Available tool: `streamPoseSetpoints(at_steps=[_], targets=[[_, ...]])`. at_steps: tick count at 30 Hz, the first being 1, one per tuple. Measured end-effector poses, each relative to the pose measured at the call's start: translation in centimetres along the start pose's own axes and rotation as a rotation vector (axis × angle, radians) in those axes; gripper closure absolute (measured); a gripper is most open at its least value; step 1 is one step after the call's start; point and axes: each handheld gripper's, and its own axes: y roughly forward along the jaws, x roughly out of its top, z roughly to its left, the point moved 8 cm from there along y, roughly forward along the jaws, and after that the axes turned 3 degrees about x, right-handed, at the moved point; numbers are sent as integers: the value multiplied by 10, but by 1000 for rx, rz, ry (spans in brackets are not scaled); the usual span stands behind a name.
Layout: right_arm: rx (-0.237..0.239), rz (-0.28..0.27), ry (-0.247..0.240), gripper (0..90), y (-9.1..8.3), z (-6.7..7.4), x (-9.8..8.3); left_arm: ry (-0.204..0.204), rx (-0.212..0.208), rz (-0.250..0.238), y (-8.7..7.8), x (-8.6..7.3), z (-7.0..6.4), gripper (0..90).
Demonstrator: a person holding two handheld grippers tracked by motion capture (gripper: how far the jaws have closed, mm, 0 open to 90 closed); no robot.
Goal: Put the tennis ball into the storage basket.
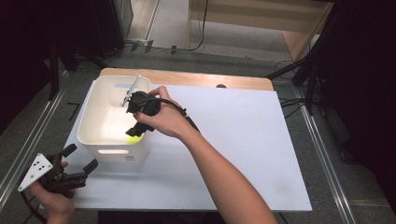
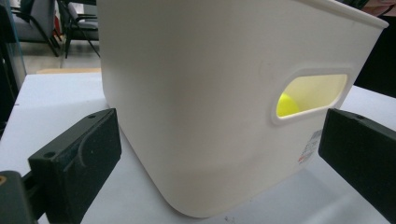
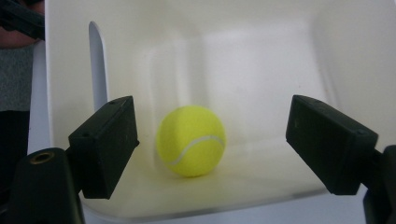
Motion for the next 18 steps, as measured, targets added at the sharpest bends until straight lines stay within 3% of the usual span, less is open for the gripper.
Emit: streamPoseSetpoints(at_steps=[1,7,11,18], targets=[[4,-10,-16,140,-1,-1,0,0,0,0,0,0,0,0],[-8,-28,0,88,-7,0,-7,0,1,2,0,0,0,0],[-7,-79,13,8,-16,0,-13,4,1,6,0,0,0,0],[-27,-126,19,0,-28,-1,-24,9,2,9,0,-1,0,0]])
